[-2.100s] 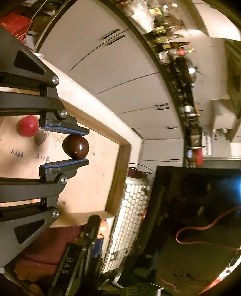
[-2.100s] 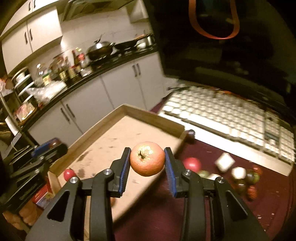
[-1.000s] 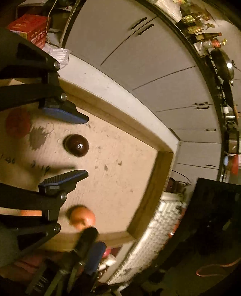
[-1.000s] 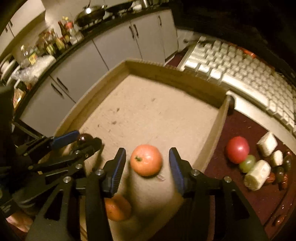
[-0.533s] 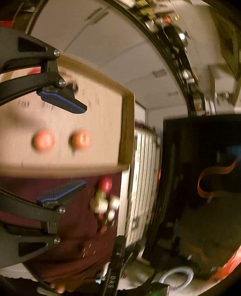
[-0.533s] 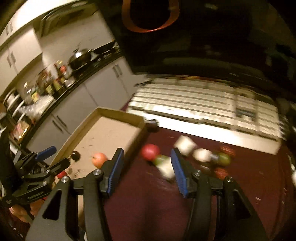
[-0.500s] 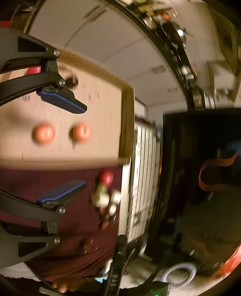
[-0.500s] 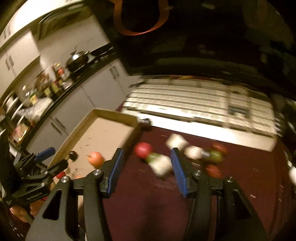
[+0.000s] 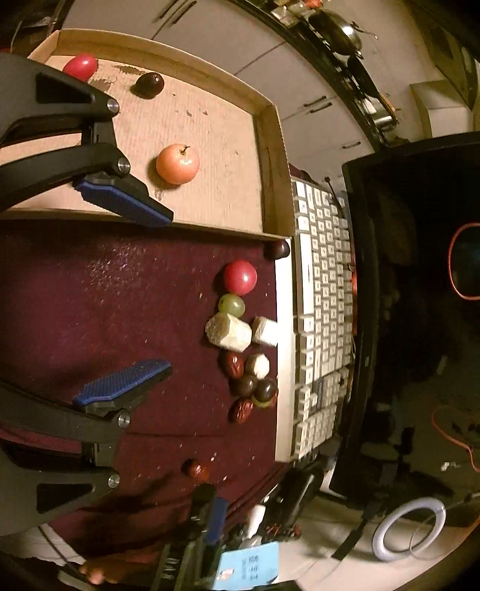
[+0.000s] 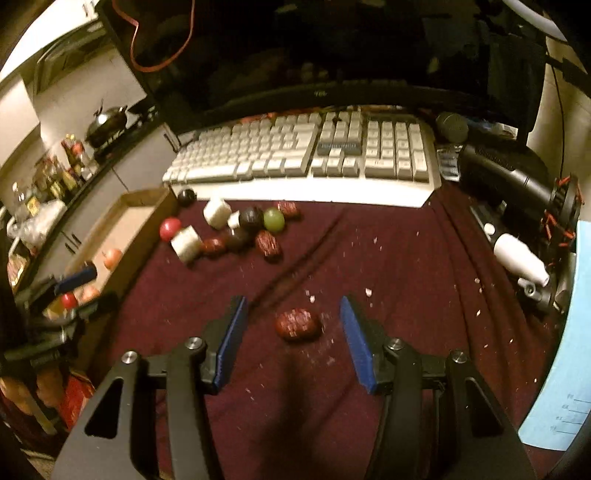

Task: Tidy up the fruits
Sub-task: 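Grasp the white block with the left gripper while the right gripper grasps a red date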

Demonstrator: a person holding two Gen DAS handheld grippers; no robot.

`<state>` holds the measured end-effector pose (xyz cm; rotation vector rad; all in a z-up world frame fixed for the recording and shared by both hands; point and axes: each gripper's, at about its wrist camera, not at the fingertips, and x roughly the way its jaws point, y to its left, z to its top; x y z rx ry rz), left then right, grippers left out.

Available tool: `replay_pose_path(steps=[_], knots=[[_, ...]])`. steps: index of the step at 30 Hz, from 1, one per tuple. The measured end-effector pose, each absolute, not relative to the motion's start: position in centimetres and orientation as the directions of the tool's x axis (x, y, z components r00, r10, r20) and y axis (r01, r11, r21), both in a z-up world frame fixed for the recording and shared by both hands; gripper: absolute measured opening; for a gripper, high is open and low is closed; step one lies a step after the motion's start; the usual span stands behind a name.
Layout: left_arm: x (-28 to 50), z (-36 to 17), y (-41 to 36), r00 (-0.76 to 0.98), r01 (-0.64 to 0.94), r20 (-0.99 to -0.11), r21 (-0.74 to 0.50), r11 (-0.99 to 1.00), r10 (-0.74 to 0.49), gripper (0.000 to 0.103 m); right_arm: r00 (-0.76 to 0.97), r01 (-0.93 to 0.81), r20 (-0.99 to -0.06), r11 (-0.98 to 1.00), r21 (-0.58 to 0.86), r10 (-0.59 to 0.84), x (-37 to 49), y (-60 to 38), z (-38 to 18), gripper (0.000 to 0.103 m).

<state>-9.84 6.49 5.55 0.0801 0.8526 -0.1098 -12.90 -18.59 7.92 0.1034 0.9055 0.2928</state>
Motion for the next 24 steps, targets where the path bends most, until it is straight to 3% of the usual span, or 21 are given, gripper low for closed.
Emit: replay_pose_path(steps=[12, 18, 24], knots=[[-7.2, 5.6, 5.6, 0.651, 0.085, -0.759, 0.052, 0.995, -0.016, 0.074, 0.550, -0.244, -0.794, 0.959, 0.145, 0.260, -11.6, -17.1, 5.2, 0.053], [-5.5, 5.2, 4.4, 0.638, 0.085, -0.770, 0.049, 0.995, -0.017, 0.074, 0.555, -0.278, -0.800, 0.957, 0.080, 0.228, -11.3, -16.5, 4.6, 0.034], [-3.4, 3.8, 3.3, 0.609, 0.076, -0.793, 0.063, 0.995, 0.004, 0.074, 0.566, -0.284, -0.776, 0.950, 0.133, 0.278, -11.1, -17.2, 4.6, 0.034]])
